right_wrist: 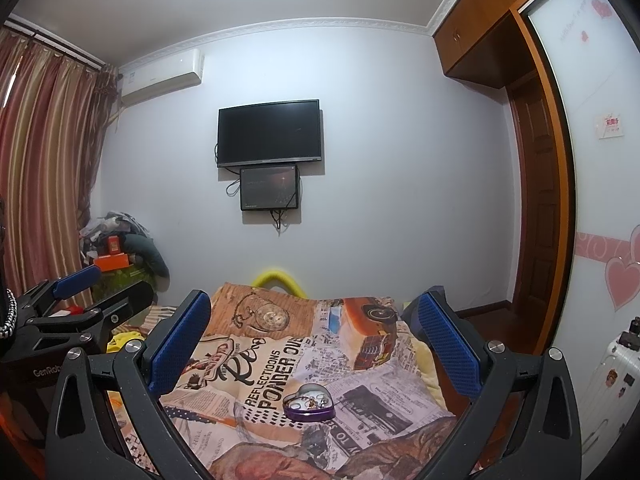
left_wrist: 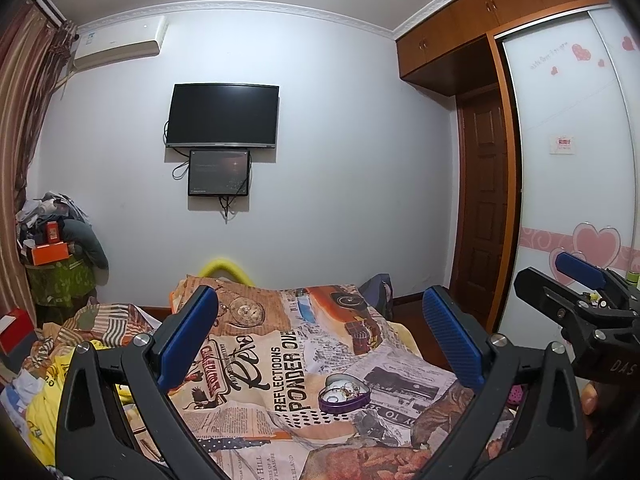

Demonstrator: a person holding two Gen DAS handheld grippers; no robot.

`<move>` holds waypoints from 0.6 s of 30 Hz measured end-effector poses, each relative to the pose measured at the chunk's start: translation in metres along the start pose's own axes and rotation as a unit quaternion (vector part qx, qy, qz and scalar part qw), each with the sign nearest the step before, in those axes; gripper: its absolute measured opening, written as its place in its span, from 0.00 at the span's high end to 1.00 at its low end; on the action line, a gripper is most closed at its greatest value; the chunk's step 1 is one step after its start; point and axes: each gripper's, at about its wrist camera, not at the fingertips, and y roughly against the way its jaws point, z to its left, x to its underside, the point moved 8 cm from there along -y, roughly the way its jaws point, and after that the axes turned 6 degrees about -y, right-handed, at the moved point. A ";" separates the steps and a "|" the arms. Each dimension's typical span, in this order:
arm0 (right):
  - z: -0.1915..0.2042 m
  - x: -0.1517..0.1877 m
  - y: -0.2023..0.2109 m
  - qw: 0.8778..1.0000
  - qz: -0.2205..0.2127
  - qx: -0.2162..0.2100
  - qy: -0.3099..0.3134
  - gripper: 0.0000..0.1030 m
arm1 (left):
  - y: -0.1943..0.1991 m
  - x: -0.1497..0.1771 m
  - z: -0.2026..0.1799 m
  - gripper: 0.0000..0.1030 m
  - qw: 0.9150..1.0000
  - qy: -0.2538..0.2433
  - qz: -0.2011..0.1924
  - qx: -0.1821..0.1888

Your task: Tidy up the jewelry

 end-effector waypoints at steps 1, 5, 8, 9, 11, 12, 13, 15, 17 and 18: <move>0.000 -0.001 0.000 1.000 0.000 0.000 0.000 0.00 | 0.000 0.000 0.000 0.00 1.000 0.000 0.000 0.000; 0.000 0.000 0.000 1.000 0.000 0.000 -0.001 0.00 | 0.001 0.001 0.001 0.00 1.000 0.003 -0.001 0.000; 0.000 0.000 0.000 1.000 0.000 0.000 -0.001 0.00 | 0.000 0.001 0.002 0.00 1.000 0.004 0.000 0.001; 0.001 -0.001 0.000 1.000 0.000 -0.001 -0.001 0.00 | 0.000 0.001 0.002 0.00 1.000 0.004 0.000 0.002; 0.001 -0.001 0.000 1.000 0.000 0.000 -0.001 0.00 | -0.001 0.002 0.002 0.00 1.000 0.004 0.001 0.003; 0.001 -0.001 0.000 1.000 0.000 0.000 -0.001 0.00 | -0.001 0.002 0.002 0.00 1.000 0.004 0.002 0.003; 0.001 -0.001 0.000 1.000 0.000 0.000 -0.001 0.00 | -0.001 0.002 0.002 0.00 1.000 0.004 0.002 0.004; 0.001 0.000 0.000 1.000 0.000 0.000 -0.002 0.00 | -0.001 0.001 0.002 0.00 1.000 0.005 0.003 0.004; 0.001 0.000 0.000 1.000 0.000 0.000 -0.002 0.00 | -0.002 0.002 0.002 0.00 1.000 0.006 0.004 0.005; 0.001 -0.001 0.000 1.000 0.001 0.000 -0.002 0.00 | -0.003 0.002 0.002 0.00 1.000 0.006 0.005 0.006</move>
